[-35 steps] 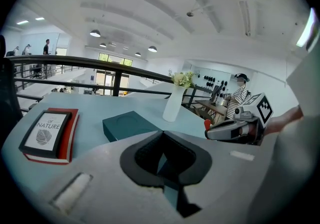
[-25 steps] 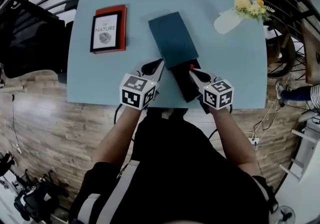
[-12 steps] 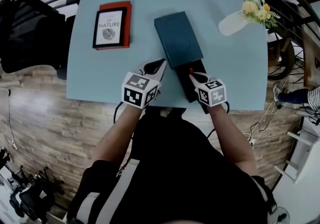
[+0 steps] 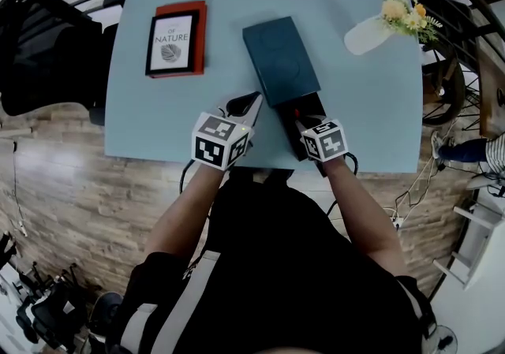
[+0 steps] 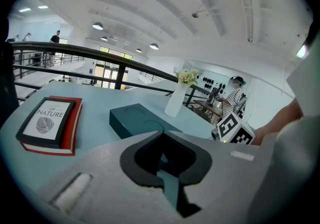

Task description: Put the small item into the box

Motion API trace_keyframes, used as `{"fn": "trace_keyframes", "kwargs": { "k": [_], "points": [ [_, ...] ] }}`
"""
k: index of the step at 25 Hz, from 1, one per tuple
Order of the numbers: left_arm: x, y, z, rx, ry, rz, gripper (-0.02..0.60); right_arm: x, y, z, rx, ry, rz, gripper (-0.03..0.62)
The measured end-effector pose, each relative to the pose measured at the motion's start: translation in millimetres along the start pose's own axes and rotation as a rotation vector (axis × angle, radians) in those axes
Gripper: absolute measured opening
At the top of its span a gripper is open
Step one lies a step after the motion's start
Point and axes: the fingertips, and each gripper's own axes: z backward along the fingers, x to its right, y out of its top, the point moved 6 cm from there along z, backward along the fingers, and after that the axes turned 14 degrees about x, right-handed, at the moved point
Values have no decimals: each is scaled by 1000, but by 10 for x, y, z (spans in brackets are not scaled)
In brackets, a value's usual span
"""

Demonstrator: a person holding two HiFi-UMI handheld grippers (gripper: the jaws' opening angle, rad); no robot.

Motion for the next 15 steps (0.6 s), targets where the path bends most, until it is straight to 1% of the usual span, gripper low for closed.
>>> {"fn": "trace_keyframes", "kwargs": {
  "k": [8,15],
  "points": [
    [27,-54,42,-5,10,6,8,23,-78,-91,-50,-27,25,14],
    [42,-64,87,-10,22,7,8,23,-113,-116,-67,-17,17,20]
  ]
}}
